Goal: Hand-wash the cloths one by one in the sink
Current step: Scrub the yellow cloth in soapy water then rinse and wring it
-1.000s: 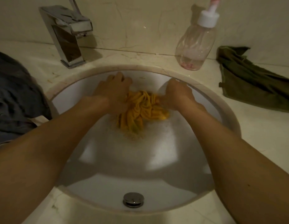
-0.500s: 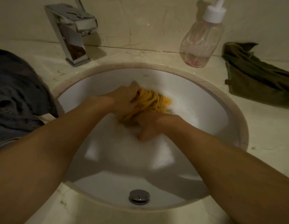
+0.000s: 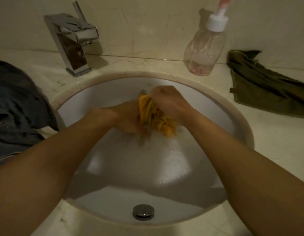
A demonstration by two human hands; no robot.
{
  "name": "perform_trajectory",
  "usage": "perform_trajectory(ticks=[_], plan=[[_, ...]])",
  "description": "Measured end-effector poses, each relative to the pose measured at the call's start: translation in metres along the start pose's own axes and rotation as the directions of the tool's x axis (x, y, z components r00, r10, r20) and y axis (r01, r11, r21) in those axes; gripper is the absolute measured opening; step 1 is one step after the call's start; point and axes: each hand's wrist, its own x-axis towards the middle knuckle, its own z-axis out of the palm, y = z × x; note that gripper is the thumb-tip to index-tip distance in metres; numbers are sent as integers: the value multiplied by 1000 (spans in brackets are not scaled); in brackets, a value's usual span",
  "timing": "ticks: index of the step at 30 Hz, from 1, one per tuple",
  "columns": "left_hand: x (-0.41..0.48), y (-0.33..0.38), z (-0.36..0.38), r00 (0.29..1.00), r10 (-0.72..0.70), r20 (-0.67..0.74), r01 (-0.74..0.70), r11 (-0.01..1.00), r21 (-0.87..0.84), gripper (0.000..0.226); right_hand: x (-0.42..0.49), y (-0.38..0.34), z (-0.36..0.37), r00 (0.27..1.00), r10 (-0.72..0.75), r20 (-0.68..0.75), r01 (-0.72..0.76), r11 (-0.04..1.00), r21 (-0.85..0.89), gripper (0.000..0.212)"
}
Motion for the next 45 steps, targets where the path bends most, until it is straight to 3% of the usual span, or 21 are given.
perform_trajectory(ticks=[1, 3, 6, 7, 10, 12, 14, 15, 16, 18, 20, 23, 28, 30, 32, 34, 36, 38, 41, 43, 45], plan=[[0, 2, -2, 996, -6, -91, 5, 1000, -7, 47, 1, 0, -3, 999, 8, -53, -1, 991, 132, 34], [0, 6, -6, 956, -28, -291, -20, 987, -160, 29, 6, 3, -5, 994, 73, -86, -42, 946, 322, 24], [-1, 15, -17, 872, -124, -473, -125, 879, -460, 18, 12, -1, -10, 973, 174, -149, -110, 926, 362, 26], [0, 18, -20, 862, -173, -476, -171, 785, -595, 19, 14, -2, -12, 964, 201, -176, -127, 923, 362, 28], [2, 35, -24, 895, -267, -358, -247, 372, -895, 19, 9, -6, -9, 961, 177, -213, -101, 940, 325, 31], [0, 45, -29, 922, -294, -251, -225, 119, -967, 20, 2, -12, 2, 958, 165, -236, -88, 948, 306, 28], [-4, 51, -33, 930, -274, -245, -258, -14, -966, 27, -5, -20, 14, 952, 179, -248, -75, 922, 380, 22], [-6, 53, -35, 914, -294, -280, -298, -17, -954, 28, -8, -24, 19, 950, 178, -255, -59, 908, 415, 20], [-7, 52, -36, 877, -345, -335, -339, 51, -939, 28, -12, -30, 23, 949, 170, -265, -37, 895, 444, 20], [-5, 47, -34, 790, -434, -432, -348, 262, -900, 25, -20, -38, 33, 943, 138, -302, 24, 878, 478, 20], [-3, 36, -32, 754, -462, -467, -296, 394, -870, 23, -31, -44, 43, 943, 61, -328, 104, 881, 461, 18], [-4, 30, -29, 733, -510, -450, -251, 413, -876, 23, -33, -44, 40, 934, -27, -357, 165, 918, 362, 16], [-3, 85, -14, 772, -483, -413, -196, 437, -878, 32, 2, -11, 2, 921, 213, -327, -122, 952, 280, 27], [0, 83, -15, 753, -512, -415, -189, 435, -880, 34, -1, -14, 6, 930, 231, -285, -157, 953, 260, 29], [1, 60, -19, 716, -585, -381, -173, 380, -909, 27, -13, -31, 24, 941, 170, -293, -88, 958, 273, 27], [-3, 43, -22, 759, -540, -365, -149, 402, -903, 27, -27, -48, 42, 946, 43, -320, 46, 963, 264, 27], [-4, 41, -21, 738, -536, -410, -214, 390, -896, 35, -31, -52, 39, 941, 4, -339, 97, 955, 279, 31], [-5, 55, -21, 718, -550, -426, -238, 381, -893, 36, -17, -35, 28, 953, 67, -295, 18, 961, 277, 39], [-3, 77, -19, 772, -428, -469, -234, 495, -837, 39, 11, 4, 19, 925, 237, -298, -121, 926, 359, 68], [-4, 72, -22, 745, -482, -461, -191, 509, -839, 38, -5, -14, 23, 931, 217, -294, -113, 936, 334, 53], [-7, 58, -27, 709, -567, -420, -173, 438, -882, 30, -27, -44, 30, 951, 116, -288, -23, 951, 307, 28]])
